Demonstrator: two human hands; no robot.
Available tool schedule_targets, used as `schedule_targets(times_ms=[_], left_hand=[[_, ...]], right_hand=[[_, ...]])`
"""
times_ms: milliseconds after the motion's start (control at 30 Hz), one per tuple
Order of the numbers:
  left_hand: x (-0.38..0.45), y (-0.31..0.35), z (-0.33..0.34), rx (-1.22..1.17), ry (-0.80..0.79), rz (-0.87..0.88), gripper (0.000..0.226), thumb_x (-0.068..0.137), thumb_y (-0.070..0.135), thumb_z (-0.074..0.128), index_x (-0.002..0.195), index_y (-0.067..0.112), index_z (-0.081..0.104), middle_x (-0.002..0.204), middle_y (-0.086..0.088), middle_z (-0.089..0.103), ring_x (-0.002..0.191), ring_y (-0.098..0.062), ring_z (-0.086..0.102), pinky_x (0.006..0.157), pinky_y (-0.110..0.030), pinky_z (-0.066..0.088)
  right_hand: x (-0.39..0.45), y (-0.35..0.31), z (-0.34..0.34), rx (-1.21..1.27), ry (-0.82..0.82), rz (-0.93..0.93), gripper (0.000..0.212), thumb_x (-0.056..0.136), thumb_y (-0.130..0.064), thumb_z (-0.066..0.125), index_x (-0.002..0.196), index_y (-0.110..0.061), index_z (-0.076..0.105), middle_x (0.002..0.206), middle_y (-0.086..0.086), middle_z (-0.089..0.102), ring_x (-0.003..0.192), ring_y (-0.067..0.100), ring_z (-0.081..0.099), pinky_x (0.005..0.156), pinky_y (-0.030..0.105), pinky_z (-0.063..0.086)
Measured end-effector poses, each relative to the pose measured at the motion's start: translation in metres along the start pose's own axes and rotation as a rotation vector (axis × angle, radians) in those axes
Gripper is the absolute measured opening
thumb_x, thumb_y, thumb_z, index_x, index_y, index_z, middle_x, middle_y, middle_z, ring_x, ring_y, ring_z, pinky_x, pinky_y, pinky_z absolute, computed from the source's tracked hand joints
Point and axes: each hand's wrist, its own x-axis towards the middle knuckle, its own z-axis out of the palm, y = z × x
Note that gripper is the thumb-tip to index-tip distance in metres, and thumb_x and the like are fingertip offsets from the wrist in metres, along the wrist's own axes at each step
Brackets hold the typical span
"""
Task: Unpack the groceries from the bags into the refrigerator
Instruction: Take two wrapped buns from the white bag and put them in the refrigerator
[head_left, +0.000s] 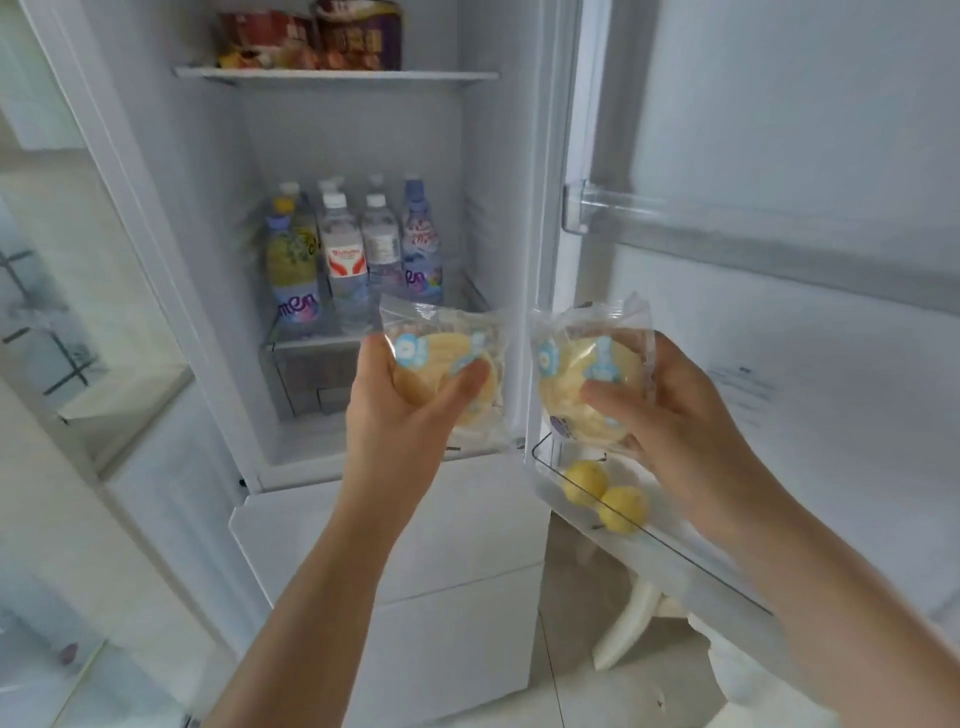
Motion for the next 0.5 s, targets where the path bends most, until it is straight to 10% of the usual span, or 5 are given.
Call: schedule_targets(times_ms=[333, 500], left_hand=[[0.058, 0.087, 0.043, -0.051, -0.018, 0.273, 0.036, 0.077, 0.035, 0.078, 0.081, 0.024, 0.044, 0.063, 0.016, 0.05, 0.051, 0.006, 0.049, 0.053, -0.011, 0.043], [0.082, 0.12, 0.072, -0.039, -0.046, 0.366, 0.039, 0.076, 0.044, 0.077, 0.098, 0.026, 0.051, 0.084, 0.013, 0.064, 0.07, 0.005, 0.063, 0.063, -0.019, 0.052]], right_hand=[[0.031, -0.09, -0.045, -0.094, 0.068, -0.322, 0.027, 0.078, -0.028, 0.064, 0.104, -0.026, 0.062, 0.104, 0.005, 0.068, 0.096, 0.024, 0.068, 0.084, 0.049, 0.057], [0.044, -0.118, -0.061, -0.337, 0.259, -0.556, 0.019, 0.08, -0.03, 0.064, 0.096, -0.035, 0.054, 0.094, -0.003, 0.064, 0.082, 0.013, 0.065, 0.072, 0.024, 0.053]])
